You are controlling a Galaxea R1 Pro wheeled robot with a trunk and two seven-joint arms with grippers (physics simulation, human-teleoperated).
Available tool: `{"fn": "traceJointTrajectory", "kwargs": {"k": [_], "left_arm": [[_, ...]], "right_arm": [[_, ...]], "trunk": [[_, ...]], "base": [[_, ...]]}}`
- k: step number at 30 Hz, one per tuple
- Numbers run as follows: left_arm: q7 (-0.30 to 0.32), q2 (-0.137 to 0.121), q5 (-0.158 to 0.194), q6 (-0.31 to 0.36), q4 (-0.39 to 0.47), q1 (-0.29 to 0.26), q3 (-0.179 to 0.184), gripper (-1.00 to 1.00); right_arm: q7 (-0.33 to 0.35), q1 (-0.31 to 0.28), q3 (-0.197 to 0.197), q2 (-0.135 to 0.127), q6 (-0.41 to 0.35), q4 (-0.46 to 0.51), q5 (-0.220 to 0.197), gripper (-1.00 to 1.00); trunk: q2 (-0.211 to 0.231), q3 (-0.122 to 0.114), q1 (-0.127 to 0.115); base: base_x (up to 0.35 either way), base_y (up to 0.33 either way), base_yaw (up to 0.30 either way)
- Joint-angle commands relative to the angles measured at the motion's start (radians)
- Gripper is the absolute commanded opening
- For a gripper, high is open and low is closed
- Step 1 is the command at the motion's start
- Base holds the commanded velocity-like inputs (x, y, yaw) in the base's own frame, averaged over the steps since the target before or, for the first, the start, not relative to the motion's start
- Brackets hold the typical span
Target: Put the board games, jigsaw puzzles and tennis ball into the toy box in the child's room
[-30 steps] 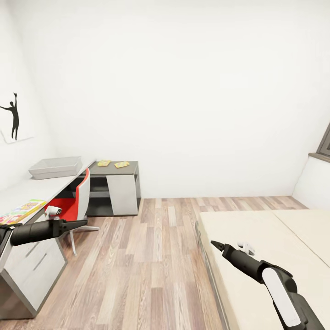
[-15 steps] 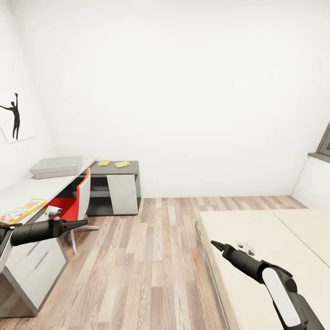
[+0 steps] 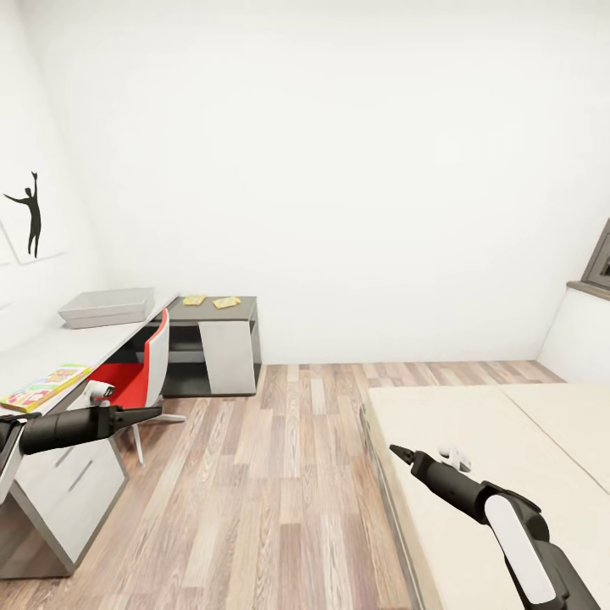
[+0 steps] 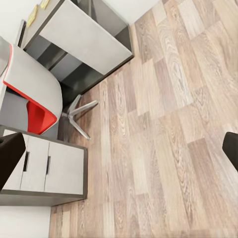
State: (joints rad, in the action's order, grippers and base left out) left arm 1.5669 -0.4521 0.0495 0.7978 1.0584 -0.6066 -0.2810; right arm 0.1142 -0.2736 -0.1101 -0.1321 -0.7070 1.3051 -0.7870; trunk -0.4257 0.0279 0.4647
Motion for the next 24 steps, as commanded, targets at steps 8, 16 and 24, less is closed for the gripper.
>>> {"fn": "traceJointTrajectory", "kwargs": {"k": [8,16,24], "left_arm": [[0.004,0.000,-0.001,0.011,0.000,-0.001,0.000,1.00],[0.004,0.000,-0.001,0.011,0.000,-0.001,0.000,1.00],[0.004,0.000,-0.001,0.011,0.000,-0.001,0.000,1.00]], "right_arm": [[0.006,-0.001,-0.002,0.000,-0.006,0.000,0.003,1.00],[0.007,-0.001,-0.002,0.000,-0.006,0.000,0.003,1.00],[0.007,-0.001,-0.002,0.000,-0.006,0.000,0.003,1.00]], "trunk": [[-0.002,0.002,0.001],[-0.002,0.002,0.001],[-0.002,0.002,0.001]], "base": [[-0.003,-0.002,0.000],[0.000,-0.088,0.000],[0.000,-0.044,0.000]]}}
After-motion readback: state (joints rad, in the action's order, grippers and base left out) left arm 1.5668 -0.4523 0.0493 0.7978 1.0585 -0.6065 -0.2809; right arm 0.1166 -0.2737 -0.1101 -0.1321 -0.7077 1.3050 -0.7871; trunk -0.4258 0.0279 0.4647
